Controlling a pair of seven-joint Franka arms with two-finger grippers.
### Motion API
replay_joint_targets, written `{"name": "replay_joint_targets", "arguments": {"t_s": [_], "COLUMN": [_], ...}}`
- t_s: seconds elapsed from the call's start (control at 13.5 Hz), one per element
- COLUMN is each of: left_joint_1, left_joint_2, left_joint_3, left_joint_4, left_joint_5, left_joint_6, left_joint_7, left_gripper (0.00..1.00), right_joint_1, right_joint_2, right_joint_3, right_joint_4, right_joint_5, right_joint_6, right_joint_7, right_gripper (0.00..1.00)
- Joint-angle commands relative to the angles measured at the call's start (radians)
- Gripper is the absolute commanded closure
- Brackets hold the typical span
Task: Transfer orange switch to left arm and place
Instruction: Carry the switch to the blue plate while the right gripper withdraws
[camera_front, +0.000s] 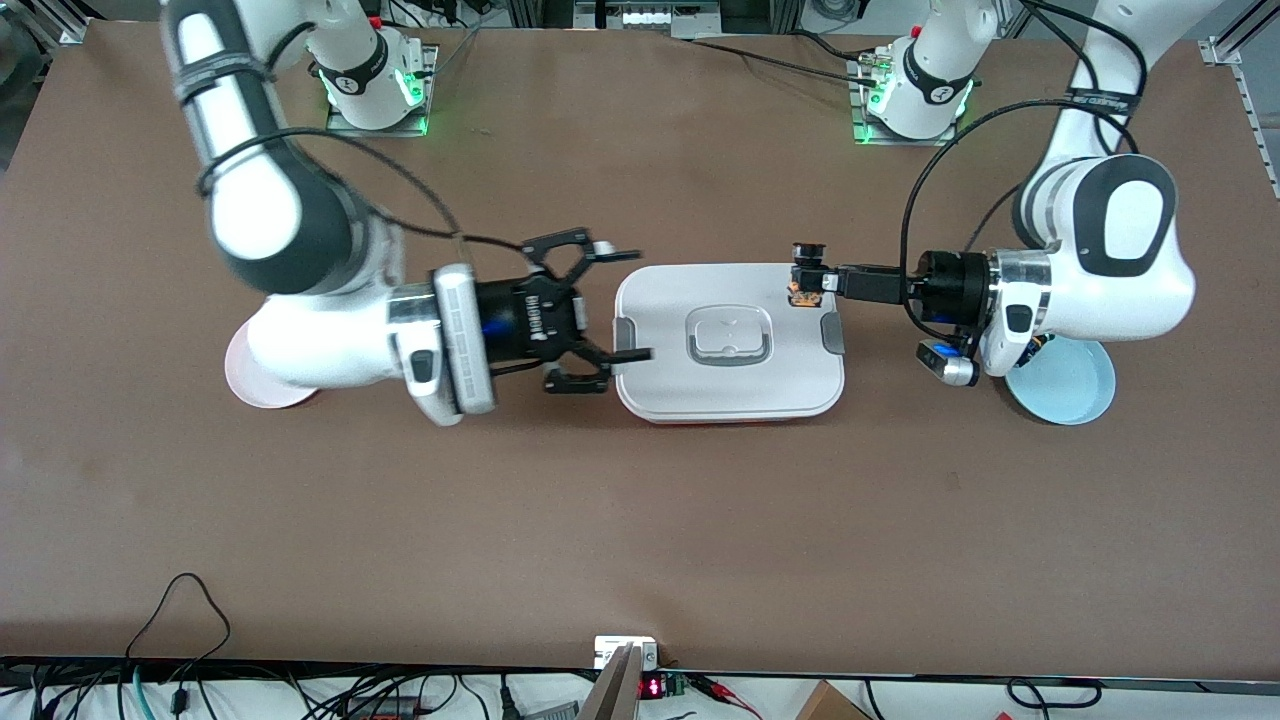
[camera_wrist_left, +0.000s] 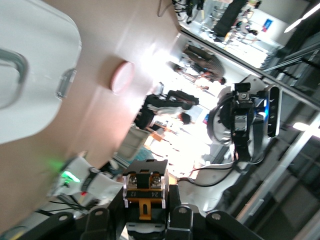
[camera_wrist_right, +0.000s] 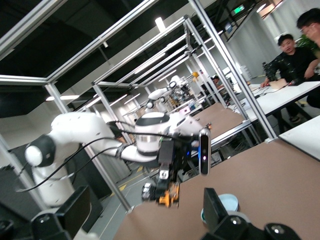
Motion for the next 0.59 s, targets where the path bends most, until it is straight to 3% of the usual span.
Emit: {"name": "replay_joint_targets", "arguments": {"t_s": [0.0,0.22,0.52], "left_joint_1": [0.013,0.007,0.004], "left_joint_2": [0.054,0.092,0.097], "left_joint_3": [0.0,-0.003,-0.009], "left_joint_4": [0.139,0.28,0.32], "left_joint_5": [0.176,0.518,0.81], "left_joint_6": [-0.006,-0.013,-0.016], "left_joint_7": [0.004,0.005,0.204], "left_gripper": [0.85,0.85,0.85], "right_joint_1": [-0.072,-0.199,-0.204], "right_joint_2": [-0.063,-0.217,-0.381], "right_joint_3": [0.005,0.0,-0.178], "right_joint_4": [-0.078,-0.25,-0.379], "right_joint_5": [-0.109,-0.36,-0.592], "right_joint_6": [-0.064,-0.064,-0.052], "right_joint_7": [0.007,-0.003,0.01], "right_gripper": [0.0,0.0,0.0]}}
